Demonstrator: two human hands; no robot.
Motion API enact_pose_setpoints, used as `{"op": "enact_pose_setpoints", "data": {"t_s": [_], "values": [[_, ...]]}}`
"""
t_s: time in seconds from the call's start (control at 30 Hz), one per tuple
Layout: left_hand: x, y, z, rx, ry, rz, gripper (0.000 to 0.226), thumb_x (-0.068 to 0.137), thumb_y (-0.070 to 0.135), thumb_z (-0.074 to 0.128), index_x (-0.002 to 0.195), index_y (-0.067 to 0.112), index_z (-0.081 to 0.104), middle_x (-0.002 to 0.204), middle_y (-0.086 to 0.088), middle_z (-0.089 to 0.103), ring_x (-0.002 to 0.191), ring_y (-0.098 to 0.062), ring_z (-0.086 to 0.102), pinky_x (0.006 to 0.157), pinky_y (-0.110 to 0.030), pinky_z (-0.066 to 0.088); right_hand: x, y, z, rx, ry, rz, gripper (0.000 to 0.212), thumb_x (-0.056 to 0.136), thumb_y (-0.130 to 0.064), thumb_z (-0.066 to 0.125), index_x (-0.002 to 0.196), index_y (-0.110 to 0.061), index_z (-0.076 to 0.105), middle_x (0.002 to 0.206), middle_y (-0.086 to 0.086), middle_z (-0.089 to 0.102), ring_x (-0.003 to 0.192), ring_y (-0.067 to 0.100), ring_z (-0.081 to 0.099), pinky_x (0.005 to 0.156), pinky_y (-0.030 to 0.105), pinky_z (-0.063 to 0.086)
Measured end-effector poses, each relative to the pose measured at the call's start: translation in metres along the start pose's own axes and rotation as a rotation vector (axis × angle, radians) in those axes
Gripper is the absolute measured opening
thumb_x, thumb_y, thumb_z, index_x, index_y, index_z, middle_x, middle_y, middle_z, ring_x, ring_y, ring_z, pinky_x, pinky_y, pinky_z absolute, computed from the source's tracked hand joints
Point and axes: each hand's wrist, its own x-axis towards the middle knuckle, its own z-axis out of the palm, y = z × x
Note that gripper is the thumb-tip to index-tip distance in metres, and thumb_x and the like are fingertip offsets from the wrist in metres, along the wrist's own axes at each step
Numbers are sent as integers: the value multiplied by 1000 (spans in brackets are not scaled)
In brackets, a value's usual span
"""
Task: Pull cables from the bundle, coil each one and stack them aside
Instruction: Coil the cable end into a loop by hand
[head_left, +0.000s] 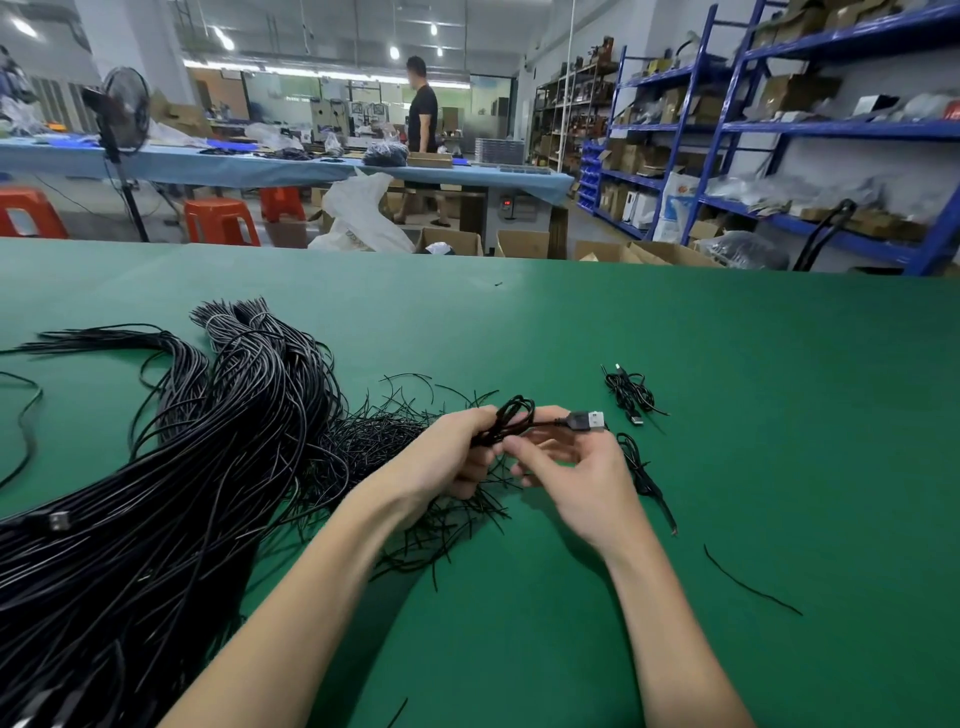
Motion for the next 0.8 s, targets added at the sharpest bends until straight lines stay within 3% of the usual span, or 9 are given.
{"op": "enact_pose_setpoints", "data": {"t_s": [0.17, 0.37, 0.53, 0.63, 0.7, 0.8], "values": [[-4, 0, -5, -46, -59, -44, 35, 105, 32, 38, 74, 21, 50, 57, 12, 37, 49, -7, 28, 43, -18, 21, 0, -2, -6, -75, -42, -4, 16, 87, -20, 79, 100, -29, 75, 90, -4, 79, 82, 20, 74, 81, 44, 61], [-6, 2, 4, 173, 6, 86, 39, 103, 33, 33, 67, 22, 43, 52, 12, 32, 46, -9, 25, 43, -23, 21, -2, -4, -10, 90, -101, 38, 19, 88, -10, 77, 96, -27, 73, 89, 2, 78, 79, 13, 72, 69, 26, 58], [-7, 3, 2, 322, 63, 132, 37, 103, 32, 36, 71, 17, 45, 50, 7, 36, 47, -13, 26, 50, -33, 20, -4, -5, -10, 107, -167, -8, 19, 85, -9, 80, 94, -23, 73, 96, 8, 77, 89, 16, 70, 78, 30, 57], [-10, 4, -5, 331, -61, 81, 44, 105, 34, 41, 63, 23, 47, 51, 8, 35, 47, -13, 24, 49, -31, 19, -5, -5, -18, 40, -262, 6, 24, 85, -1, 78, 97, -21, 72, 96, 3, 76, 91, 12, 69, 85, 28, 56], [-15, 6, -8, 352, -194, 49, 49, 107, 38, 41, 61, 25, 48, 52, 9, 34, 47, -11, 24, 45, -26, 20, -7, -5, -26, 90, -313, 82, 30, 81, 6, 75, 95, -20, 71, 95, 3, 75, 86, 11, 68, 80, 27, 56], [-20, 10, -6, 478, -278, 98, 50, 107, 47, 35, 64, 25, 46, 54, 10, 33, 47, -11, 23, 43, -23, 22, -10, -7, -31, 250, -348, 210, 28, 76, -1, 78, 93, -21, 71, 95, 10, 73, 80, 16, 67, 69, 30, 57]]}}
